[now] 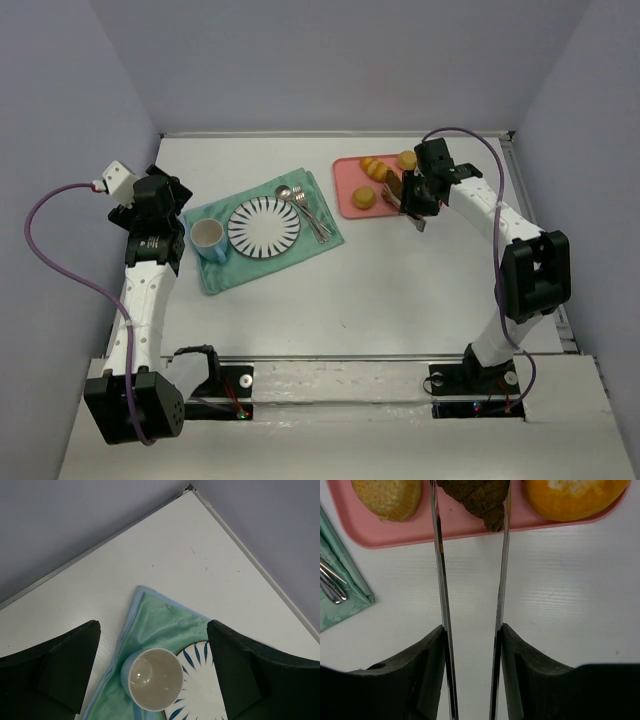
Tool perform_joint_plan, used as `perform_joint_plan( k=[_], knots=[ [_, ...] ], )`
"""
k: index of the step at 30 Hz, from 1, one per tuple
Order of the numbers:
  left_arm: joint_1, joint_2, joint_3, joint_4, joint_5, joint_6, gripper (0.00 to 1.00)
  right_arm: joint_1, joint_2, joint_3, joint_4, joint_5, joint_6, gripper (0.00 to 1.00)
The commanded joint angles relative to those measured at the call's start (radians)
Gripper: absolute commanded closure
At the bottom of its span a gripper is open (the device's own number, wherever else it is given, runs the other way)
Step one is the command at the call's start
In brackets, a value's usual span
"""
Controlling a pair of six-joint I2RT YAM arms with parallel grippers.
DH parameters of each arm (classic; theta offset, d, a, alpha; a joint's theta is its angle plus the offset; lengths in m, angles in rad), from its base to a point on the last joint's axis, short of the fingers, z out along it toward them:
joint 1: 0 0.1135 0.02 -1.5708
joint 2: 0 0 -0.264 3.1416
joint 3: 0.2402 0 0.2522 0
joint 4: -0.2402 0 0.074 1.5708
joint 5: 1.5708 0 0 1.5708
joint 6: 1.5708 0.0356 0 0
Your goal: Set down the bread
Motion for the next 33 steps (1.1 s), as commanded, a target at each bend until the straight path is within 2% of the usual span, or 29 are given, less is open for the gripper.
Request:
perform_joint_plan(
  k=[1,2,3,7,10,15,21,24,31,33],
  knots=[
    [0.005,-0.007,0.023,0.018,-0.029,0.007,0.01,-0.008,0.003,0.063,0.011,-0.013,-0.022,0.57],
    [0.005,-0.007,0.023,0.018,-0.027,0.007,0.01,-0.008,-0.001,0.066,0.013,-0.011,-0.022,0.63],
    [0.005,-0.008,0.023,0.02,-0.026,0.009,0.01,-0.008,-0.015,0.071,0.019,-0.01,-0.022,0.65],
    [0.005,-0.018,0.02,0.018,-0.018,0.007,0.01,-0.008,-0.081,0.101,0.037,-0.007,-0.039,0.67],
    [0.007,-0.027,0.017,0.02,-0.007,0.007,0.01,0.001,-0.13,0.109,0.078,-0.083,-0.103,0.69],
    [0.005,-0.035,0.017,0.025,0.01,0.004,0.01,0.179,-0.17,0.139,0.098,-0.108,-0.212,0.69],
    [0.007,-0.048,0.006,0.035,0.034,-0.002,0.01,0.381,-0.037,0.23,0.152,-0.192,-0.222,0.69],
    [0.005,-0.047,-0.009,0.046,0.037,-0.003,0.01,0.441,0.065,0.261,0.206,-0.215,-0.176,0.67],
    [0.007,-0.032,-0.011,0.051,0.06,-0.002,0.01,0.529,0.248,0.371,0.215,-0.24,-0.15,0.65],
    [0.005,-0.027,-0.011,0.054,0.059,0.001,0.01,0.542,0.284,0.388,0.206,-0.242,-0.165,0.6]
  ],
)
